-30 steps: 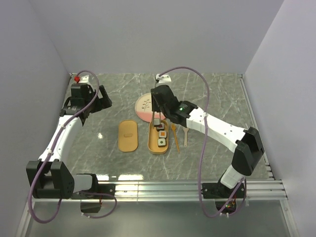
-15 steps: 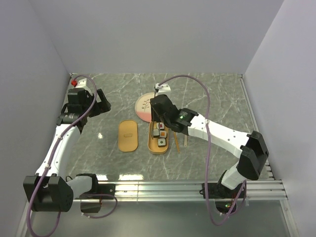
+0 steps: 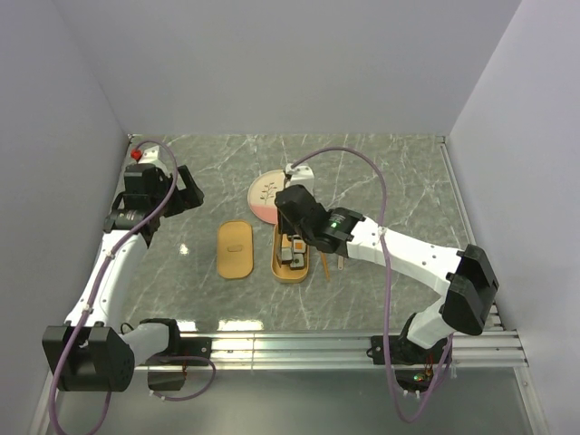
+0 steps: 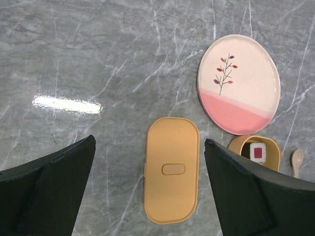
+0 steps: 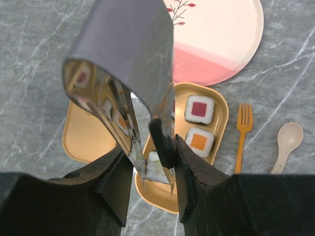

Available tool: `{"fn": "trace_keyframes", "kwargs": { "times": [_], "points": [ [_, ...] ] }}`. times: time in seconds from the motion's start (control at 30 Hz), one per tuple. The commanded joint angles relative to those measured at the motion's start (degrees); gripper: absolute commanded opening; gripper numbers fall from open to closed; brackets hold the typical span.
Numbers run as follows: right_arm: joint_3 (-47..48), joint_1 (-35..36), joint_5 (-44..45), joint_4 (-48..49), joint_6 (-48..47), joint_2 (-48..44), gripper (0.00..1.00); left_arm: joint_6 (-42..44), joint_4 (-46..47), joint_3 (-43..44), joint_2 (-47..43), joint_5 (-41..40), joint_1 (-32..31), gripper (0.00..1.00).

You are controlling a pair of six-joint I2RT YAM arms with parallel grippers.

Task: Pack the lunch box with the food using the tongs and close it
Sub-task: Place the food into the lunch box

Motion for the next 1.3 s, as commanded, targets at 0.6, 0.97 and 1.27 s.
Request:
{"fn": "trace_keyframes", "kwargs": {
  "times": [0.6, 0.97, 1.27],
  "points": [
    [1.9, 1.2, -0.5, 1.1, -0.1, 1.8, 0.22, -0.2, 0.4, -0.5, -1.7, 0.4, 0.0, 0.99],
    [2.6, 1.3, -1.1, 1.1, -0.5, 2.8, 0.26, -0.2, 0.5, -0.4, -1.4, 0.5, 0.1, 0.99],
    [2.7, 1.2, -1.7, 1.6, -0.9, 2.2, 0.33, -0.1, 0.5, -0.3, -1.4, 0.2, 0.1, 0.99]
  ]
}}
